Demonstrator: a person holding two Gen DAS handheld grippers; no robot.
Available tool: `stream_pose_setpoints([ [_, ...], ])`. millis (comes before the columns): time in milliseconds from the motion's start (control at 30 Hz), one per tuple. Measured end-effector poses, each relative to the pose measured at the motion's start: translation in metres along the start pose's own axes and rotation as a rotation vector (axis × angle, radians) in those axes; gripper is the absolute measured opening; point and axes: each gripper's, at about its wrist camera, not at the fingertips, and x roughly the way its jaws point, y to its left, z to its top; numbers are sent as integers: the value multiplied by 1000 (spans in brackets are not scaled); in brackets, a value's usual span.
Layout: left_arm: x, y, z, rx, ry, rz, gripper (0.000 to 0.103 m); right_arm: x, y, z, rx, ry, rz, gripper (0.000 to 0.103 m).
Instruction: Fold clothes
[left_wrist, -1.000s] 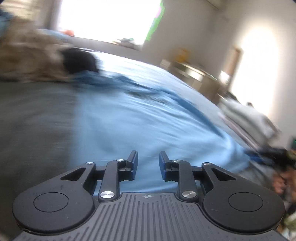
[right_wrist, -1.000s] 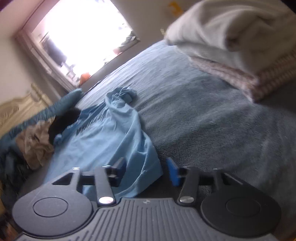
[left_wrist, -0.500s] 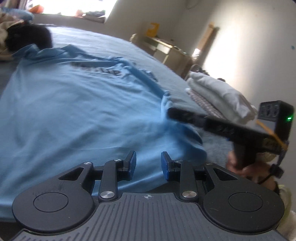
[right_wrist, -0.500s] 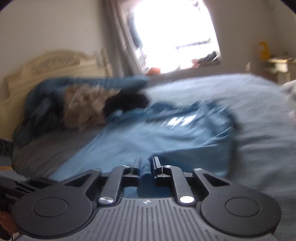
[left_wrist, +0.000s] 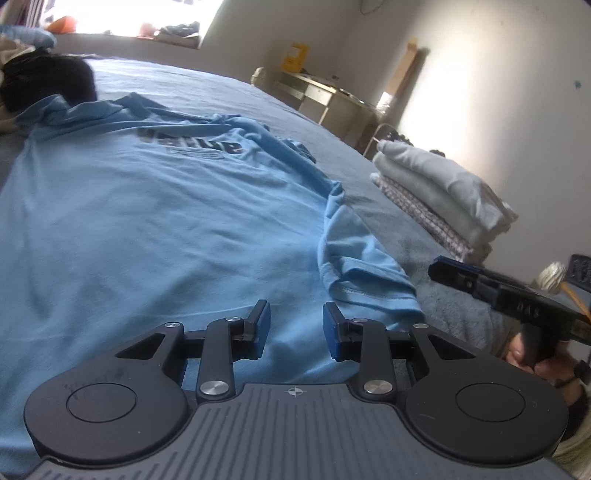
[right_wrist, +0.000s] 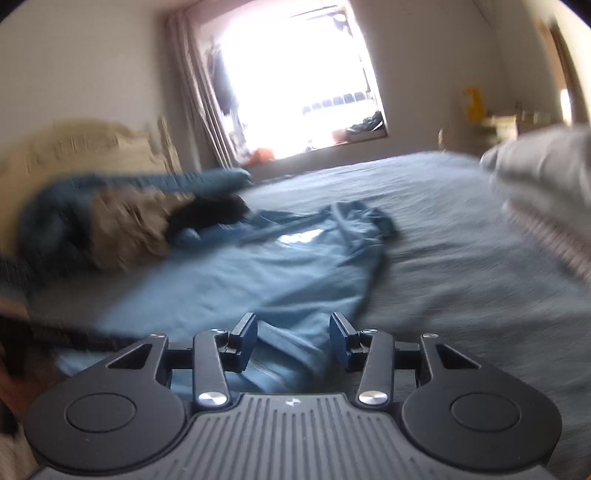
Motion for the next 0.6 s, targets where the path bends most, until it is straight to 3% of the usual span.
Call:
stream_pose_setpoints([
  [267,18,-10,6,42,-8,52,31,32,48,-6,-441,29,-80,40],
  [467,24,-2,3,49,-3,81,31,64,65,-18,-684,152,-104,36],
  [567,25,3,0,37,-1,85,31,71,63,-17,-678,164,-137,2],
  [600,25,5,-1,31,-3,85,31,69,61,-15,-655,146,-156,2],
])
